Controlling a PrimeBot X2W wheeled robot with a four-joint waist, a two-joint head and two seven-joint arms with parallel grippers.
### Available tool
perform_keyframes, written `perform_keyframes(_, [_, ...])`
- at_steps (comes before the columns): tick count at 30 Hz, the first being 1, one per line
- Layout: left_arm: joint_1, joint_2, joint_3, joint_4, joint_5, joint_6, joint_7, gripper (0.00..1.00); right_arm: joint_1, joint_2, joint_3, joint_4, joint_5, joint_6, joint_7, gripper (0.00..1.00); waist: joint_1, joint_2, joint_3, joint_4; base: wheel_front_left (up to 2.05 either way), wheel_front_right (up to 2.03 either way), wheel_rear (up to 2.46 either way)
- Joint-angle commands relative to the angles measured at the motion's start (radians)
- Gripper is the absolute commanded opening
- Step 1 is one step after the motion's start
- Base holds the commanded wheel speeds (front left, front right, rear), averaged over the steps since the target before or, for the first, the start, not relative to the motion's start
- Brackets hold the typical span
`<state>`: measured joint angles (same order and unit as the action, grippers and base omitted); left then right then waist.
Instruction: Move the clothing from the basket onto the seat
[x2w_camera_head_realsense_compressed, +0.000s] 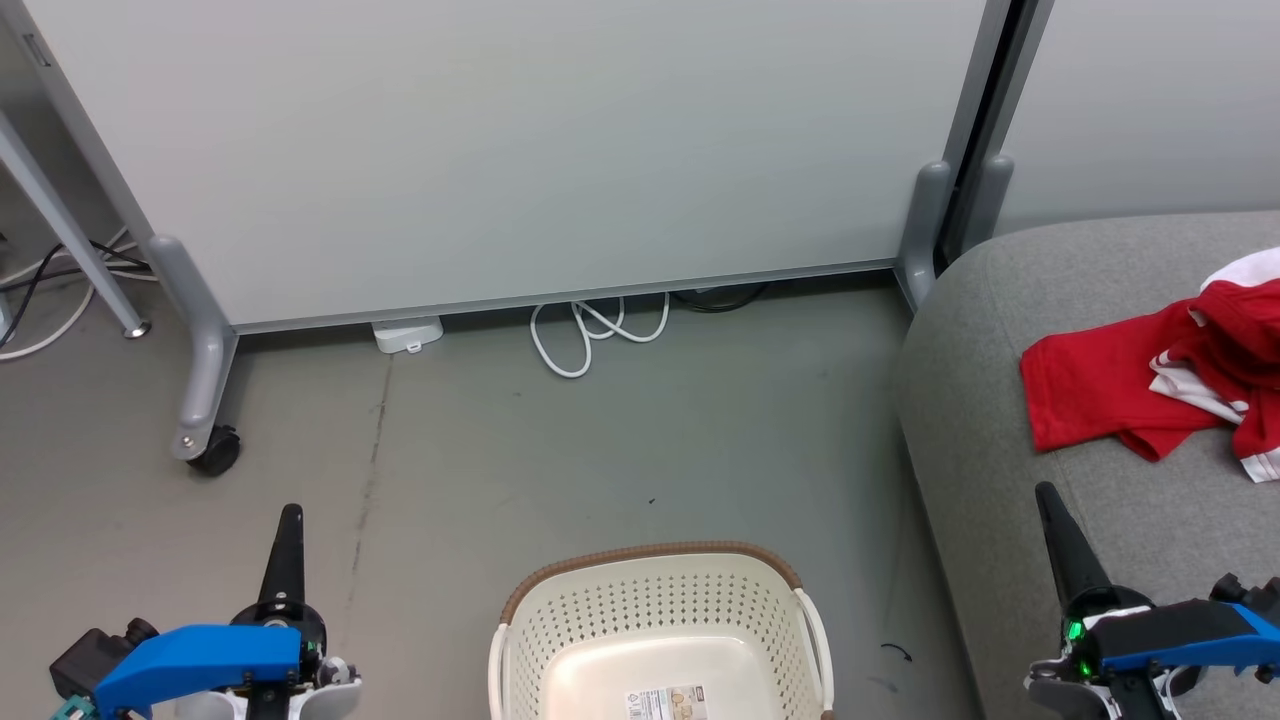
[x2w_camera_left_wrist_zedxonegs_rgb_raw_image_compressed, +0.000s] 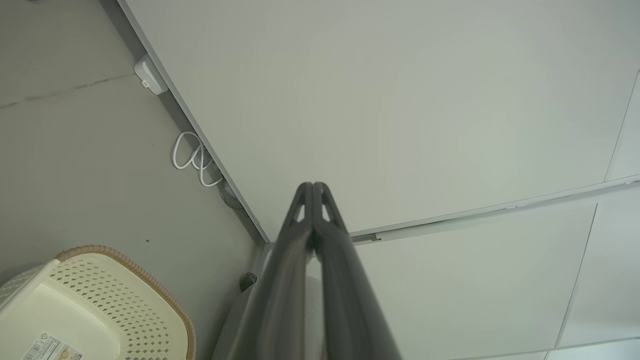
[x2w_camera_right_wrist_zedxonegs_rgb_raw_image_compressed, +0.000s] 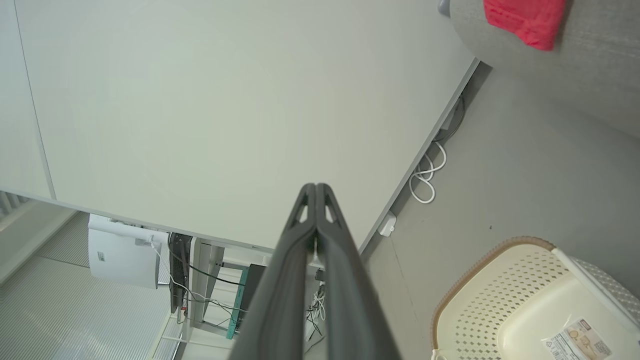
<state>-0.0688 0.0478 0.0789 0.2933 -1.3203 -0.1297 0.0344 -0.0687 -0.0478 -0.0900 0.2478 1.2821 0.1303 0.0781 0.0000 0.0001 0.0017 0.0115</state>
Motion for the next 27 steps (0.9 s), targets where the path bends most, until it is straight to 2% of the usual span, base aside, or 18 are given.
perform_keyframes(1, [-0.022, 0.003, 0.006, -0.013, -0.027, -0.001, 0.008, 0.0, -0.023, -0.003, -0.004, -0.008, 0.032, 0.001, 0.006, 0.0, 0.0, -0.0001, 0.0, -0.001, 0.0, 0.0, 0.0])
perform_keyframes(27, [-0.039, 0.004, 0.028, -0.039, -0.208, -0.002, 0.059, 0.0, -0.04, -0.004, -0.019, -0.006, 0.238, 0.001, 0.028, 0.0, 0.0, -0.0001, 0.001, -0.008, 0.0, 0.0, 0.0])
